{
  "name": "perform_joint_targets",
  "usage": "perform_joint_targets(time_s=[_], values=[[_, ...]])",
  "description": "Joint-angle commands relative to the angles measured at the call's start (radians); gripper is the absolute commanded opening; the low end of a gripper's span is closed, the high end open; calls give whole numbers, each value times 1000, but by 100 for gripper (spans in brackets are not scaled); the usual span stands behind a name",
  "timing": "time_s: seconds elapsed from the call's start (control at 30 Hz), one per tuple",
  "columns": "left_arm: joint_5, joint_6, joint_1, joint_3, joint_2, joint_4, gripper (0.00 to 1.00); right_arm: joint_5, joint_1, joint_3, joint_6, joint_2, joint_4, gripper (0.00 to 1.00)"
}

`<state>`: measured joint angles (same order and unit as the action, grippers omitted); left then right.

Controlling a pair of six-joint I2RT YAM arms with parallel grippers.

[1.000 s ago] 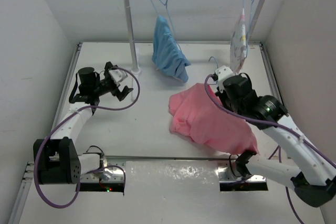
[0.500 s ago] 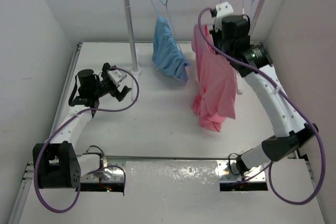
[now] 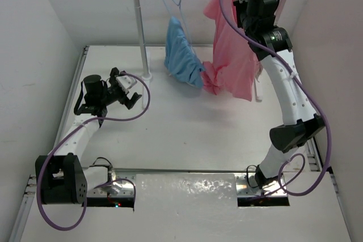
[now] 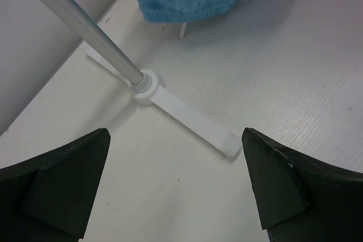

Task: Place the t-shirt on the hanger
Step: Place the hanger at the clothesline.

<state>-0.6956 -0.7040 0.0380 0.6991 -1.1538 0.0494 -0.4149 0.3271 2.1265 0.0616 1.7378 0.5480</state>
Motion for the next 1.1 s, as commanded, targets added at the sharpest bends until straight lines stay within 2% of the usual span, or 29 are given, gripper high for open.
perform_joint_targets(time_s=[0.0,0.23,0.5,0.53,0.57,0.6,0.63,0.7,0.73,0.8,0.83,0.87,0.93,1.03,1.07], values=[[-15,-11,-4,0,-7,49,100,50,-28,-23,46,17,-155,0],[-34,-18,-4,20,-58,12,100,128,-77,-45,24,85,-119,0],[-54,-35,-4,20,-67,-16,100,189,-77,-186,27,6,-151,0],[-58,-35,-4,19,-67,-20,100,192,-77,-203,26,-7,-158,3],[-59,-35,-4,19,-66,-22,100,194,-79,-224,23,-39,-161,7],[-53,-37,-4,19,-66,-25,100,195,-77,-267,20,-59,-168,15],[-48,-37,-4,17,-66,-26,100,203,-77,-287,18,-79,-172,34],[-33,-35,-4,17,-66,-28,100,258,-77,-335,26,-136,-162,46],[-18,-32,-3,17,-64,-29,100,278,-76,-342,26,-153,-134,63],[30,7,-4,17,-63,-16,100,327,-76,-368,17,-203,-100,78],[62,85,-4,16,-58,0,100,347,-76,-379,15,-221,-68,85],[94,130,-4,19,-57,12,100,370,-76,-411,7,-237,-53,97],[186,200,-4,57,-60,-19,100,410,-76,-477,-15,-316,-60,99],[283,253,-4,120,-55,-127,100,465,-76,-699,-51,-484,-185,99],[307,268,-4,131,-50,-144,100,478,-76,-823,-77,-532,-224,99]])
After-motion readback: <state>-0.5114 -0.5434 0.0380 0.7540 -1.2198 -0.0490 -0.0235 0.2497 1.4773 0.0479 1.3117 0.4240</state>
